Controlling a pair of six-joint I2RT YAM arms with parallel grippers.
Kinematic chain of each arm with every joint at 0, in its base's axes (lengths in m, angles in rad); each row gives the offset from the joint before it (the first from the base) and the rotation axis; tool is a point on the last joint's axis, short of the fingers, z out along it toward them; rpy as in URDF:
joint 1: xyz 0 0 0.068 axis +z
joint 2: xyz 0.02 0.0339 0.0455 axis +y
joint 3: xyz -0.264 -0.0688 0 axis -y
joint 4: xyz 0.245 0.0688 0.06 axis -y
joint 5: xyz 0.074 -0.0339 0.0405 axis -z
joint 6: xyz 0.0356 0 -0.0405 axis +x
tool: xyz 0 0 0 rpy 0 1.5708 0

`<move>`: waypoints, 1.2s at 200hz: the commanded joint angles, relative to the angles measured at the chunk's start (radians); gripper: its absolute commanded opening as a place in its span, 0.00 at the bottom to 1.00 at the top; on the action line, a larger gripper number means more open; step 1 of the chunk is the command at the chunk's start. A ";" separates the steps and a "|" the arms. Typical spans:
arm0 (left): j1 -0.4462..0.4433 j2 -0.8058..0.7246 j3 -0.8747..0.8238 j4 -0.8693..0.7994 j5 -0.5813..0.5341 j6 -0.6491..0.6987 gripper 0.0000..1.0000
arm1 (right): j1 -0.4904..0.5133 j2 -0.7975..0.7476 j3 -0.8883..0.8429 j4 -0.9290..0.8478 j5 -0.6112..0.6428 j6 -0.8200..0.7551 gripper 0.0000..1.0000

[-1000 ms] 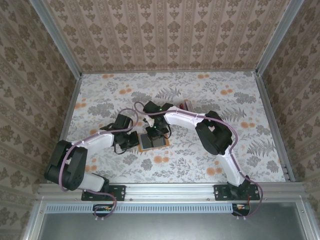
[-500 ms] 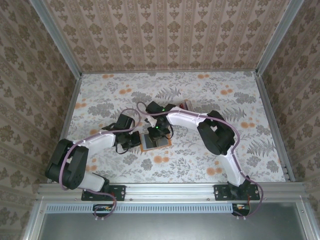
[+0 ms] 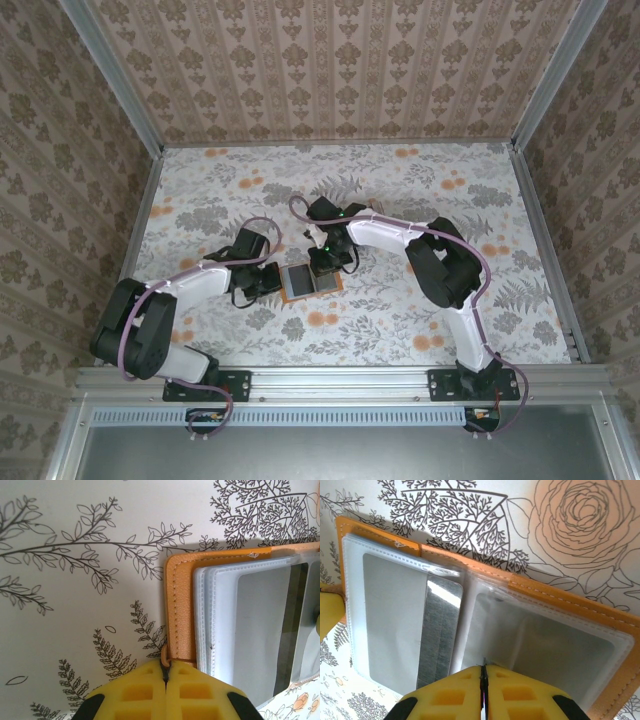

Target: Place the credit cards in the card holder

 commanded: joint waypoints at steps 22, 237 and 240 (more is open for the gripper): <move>-0.008 -0.026 0.014 -0.114 -0.035 -0.001 0.22 | 0.002 -0.057 -0.025 0.027 -0.048 0.018 0.12; 0.069 0.167 0.168 -0.097 0.007 0.139 0.14 | -0.042 -0.081 -0.195 0.114 0.017 0.065 0.15; 0.066 0.164 0.160 -0.096 0.008 0.134 0.14 | -0.045 -0.074 -0.187 0.112 0.022 0.063 0.15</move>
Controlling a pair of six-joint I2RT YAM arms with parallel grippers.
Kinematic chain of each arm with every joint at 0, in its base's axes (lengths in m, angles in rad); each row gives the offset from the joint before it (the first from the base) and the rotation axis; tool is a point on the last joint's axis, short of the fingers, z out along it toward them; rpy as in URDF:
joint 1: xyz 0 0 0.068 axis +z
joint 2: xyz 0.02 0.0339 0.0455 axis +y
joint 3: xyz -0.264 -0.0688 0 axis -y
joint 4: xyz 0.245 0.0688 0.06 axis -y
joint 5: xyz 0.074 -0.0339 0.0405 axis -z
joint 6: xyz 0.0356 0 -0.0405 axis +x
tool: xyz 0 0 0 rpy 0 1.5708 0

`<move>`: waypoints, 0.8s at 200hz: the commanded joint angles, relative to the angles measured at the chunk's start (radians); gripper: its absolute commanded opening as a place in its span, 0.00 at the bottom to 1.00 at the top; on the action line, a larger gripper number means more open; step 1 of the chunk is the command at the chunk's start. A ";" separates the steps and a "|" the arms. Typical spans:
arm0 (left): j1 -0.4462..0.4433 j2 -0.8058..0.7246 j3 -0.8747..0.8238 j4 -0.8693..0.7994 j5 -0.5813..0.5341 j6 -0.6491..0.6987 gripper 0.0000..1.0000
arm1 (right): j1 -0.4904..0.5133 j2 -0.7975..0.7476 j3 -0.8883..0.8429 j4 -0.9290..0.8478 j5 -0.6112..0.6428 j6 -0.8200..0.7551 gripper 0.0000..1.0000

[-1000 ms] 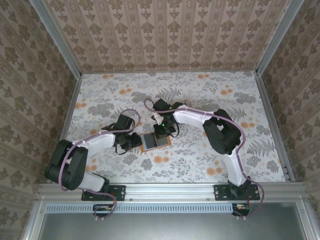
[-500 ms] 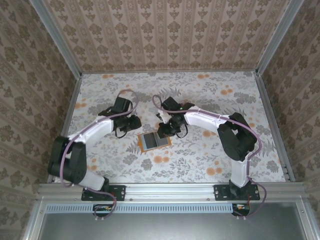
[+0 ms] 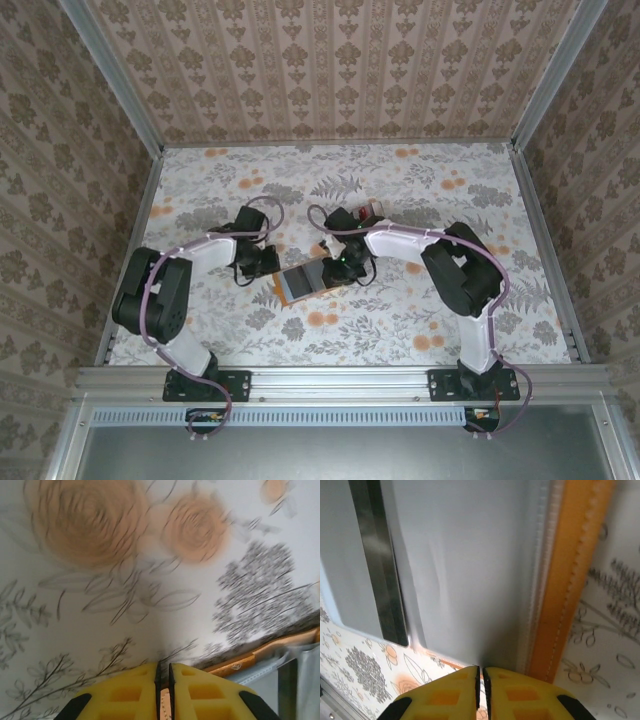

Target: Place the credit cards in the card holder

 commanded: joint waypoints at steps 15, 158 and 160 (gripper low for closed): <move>-0.037 -0.073 -0.095 -0.012 0.020 -0.047 0.13 | -0.029 0.085 0.106 -0.021 0.115 -0.016 0.15; -0.418 -0.068 -0.172 0.175 -0.058 -0.365 0.10 | -0.026 0.315 0.450 -0.112 -0.037 -0.106 0.15; -0.423 -0.067 -0.169 0.176 -0.060 -0.366 0.10 | -0.025 0.314 0.449 -0.110 -0.039 -0.106 0.15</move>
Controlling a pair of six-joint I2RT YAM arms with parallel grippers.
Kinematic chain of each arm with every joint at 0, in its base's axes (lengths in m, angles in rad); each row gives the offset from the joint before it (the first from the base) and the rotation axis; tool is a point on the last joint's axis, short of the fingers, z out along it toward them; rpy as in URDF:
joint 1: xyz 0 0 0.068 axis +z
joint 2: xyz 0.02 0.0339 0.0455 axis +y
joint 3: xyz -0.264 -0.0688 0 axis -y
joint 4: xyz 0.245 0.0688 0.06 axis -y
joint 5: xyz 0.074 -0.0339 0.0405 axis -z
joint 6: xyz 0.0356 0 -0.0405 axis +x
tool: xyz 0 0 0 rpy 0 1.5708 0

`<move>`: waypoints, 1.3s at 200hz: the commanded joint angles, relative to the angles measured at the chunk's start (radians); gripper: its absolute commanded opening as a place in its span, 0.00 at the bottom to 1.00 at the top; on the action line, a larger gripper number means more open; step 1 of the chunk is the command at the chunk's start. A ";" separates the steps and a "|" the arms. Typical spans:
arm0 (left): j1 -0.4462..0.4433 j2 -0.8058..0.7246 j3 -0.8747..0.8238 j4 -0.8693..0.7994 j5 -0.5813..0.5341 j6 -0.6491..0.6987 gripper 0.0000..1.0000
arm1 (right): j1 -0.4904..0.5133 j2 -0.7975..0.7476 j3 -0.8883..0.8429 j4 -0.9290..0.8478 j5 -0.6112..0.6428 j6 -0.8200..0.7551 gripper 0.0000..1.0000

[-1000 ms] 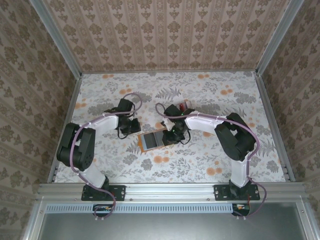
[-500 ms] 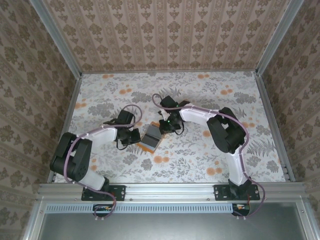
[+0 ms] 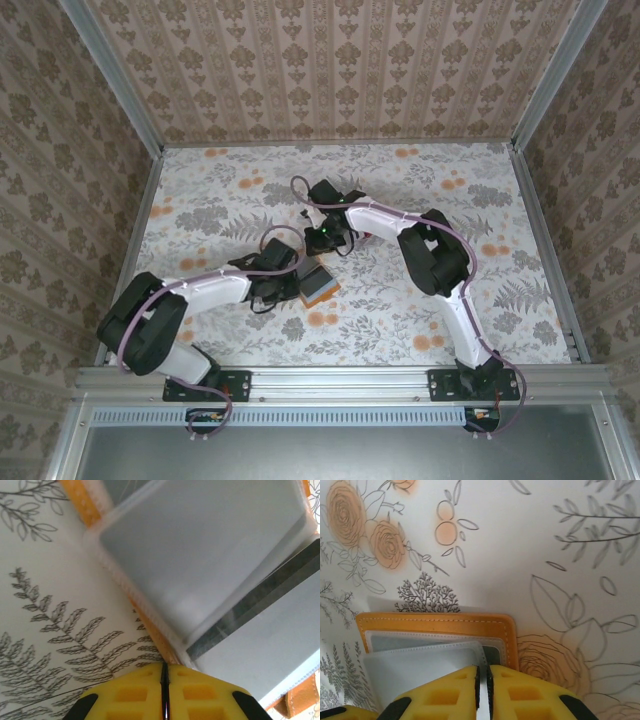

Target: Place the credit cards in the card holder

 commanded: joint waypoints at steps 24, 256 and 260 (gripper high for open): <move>-0.106 0.077 0.043 0.010 0.058 -0.062 0.10 | 0.005 0.002 0.010 -0.061 -0.060 -0.029 0.15; 0.116 0.415 0.698 -0.031 0.254 0.258 0.49 | -0.382 -0.489 -0.376 0.143 0.144 0.054 0.46; 0.115 0.425 0.708 -0.030 0.260 0.255 0.49 | -0.383 -0.479 -0.369 0.141 0.138 0.056 0.46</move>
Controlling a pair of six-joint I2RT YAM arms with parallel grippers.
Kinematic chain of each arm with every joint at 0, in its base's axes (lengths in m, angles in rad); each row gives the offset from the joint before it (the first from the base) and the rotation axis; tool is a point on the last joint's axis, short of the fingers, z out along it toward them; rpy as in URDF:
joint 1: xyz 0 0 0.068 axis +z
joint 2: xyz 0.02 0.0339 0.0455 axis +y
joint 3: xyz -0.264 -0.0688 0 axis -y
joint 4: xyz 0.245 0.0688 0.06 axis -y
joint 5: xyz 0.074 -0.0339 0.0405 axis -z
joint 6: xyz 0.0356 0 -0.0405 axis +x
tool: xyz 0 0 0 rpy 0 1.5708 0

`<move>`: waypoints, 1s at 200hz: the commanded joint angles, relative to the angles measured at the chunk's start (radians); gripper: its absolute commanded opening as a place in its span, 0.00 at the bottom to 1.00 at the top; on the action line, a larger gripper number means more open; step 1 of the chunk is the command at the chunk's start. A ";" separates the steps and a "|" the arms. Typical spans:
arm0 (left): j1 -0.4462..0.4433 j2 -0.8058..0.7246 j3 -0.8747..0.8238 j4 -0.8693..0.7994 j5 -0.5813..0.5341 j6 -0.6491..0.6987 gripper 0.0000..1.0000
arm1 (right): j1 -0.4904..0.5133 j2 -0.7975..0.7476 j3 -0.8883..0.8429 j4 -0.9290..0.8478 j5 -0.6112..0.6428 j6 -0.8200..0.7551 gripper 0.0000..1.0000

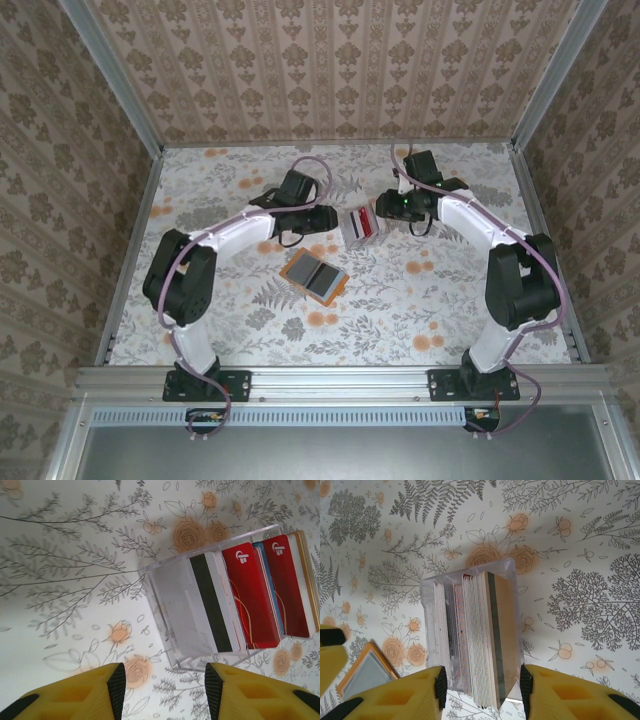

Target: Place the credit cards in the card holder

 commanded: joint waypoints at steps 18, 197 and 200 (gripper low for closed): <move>0.003 0.093 0.090 0.018 0.115 0.011 0.49 | 0.000 0.098 0.089 -0.006 -0.021 0.003 0.48; -0.021 0.279 0.166 0.061 0.184 -0.020 0.49 | 0.053 0.204 0.200 -0.121 0.023 -0.051 0.50; -0.021 0.280 0.164 0.061 0.184 -0.020 0.49 | 0.054 0.201 0.199 -0.122 0.023 -0.049 0.50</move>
